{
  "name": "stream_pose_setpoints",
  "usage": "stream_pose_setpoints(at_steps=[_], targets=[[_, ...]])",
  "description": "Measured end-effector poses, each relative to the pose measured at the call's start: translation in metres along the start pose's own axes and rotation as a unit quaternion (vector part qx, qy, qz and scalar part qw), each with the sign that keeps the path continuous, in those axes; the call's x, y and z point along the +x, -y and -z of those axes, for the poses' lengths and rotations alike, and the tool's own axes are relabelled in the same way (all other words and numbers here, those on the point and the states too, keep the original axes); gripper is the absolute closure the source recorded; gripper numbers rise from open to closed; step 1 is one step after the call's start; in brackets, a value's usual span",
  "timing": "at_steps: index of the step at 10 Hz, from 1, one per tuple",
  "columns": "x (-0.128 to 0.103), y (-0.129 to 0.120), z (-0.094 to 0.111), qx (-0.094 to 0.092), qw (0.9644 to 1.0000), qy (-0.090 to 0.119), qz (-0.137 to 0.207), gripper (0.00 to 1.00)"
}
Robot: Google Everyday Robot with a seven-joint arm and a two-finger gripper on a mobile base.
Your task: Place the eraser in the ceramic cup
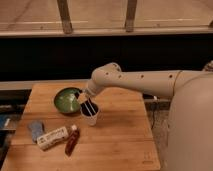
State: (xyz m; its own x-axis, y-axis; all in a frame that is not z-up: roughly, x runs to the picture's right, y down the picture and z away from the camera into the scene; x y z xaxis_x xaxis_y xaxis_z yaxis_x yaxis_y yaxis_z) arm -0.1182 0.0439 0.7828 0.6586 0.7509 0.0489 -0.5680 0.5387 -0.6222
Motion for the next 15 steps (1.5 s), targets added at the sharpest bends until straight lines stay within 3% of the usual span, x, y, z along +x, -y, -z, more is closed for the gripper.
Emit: stream_pose_setpoints(at_steps=[6,8,15], targets=[[0.0003,0.0003,0.0001,0.0,1.0,0.0,0.0,1.0],[0.0006,0.0003,-0.0001,0.0,1.0,0.0,0.0,0.94],[0.0006,0.0003,-0.0002,0.0,1.0,0.0,-0.001,0.24]])
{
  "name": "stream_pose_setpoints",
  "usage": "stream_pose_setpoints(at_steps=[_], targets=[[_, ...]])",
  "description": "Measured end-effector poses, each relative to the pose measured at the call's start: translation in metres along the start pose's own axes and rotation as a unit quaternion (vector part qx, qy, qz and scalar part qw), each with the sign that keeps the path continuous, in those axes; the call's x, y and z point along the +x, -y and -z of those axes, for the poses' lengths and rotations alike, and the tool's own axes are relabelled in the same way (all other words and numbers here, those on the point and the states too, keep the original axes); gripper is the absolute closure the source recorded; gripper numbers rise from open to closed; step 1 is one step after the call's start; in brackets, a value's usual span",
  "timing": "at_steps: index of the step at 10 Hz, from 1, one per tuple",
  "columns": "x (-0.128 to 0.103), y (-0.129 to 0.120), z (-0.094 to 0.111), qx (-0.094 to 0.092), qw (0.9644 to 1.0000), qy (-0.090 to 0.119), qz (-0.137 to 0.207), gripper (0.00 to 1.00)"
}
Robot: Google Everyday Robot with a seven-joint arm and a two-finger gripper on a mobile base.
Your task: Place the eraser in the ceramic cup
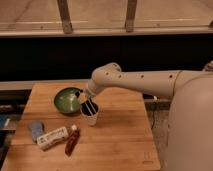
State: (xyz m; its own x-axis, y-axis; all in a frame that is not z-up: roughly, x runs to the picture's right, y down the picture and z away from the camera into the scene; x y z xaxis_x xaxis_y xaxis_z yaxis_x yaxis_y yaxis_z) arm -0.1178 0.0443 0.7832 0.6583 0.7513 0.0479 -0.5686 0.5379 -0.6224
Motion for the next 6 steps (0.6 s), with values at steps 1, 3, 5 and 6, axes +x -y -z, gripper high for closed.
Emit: stream_pose_setpoints(at_steps=[1,3,5,6], targets=[[0.0001,0.0,-0.0001,0.0,1.0,0.0,0.0,0.2],[0.0,0.0,0.0,0.0,1.0,0.0,0.0,0.2],[0.0,0.0001,0.0,0.0,1.0,0.0,0.0,0.2],[0.0,0.0001,0.0,0.0,1.0,0.0,0.0,0.2]])
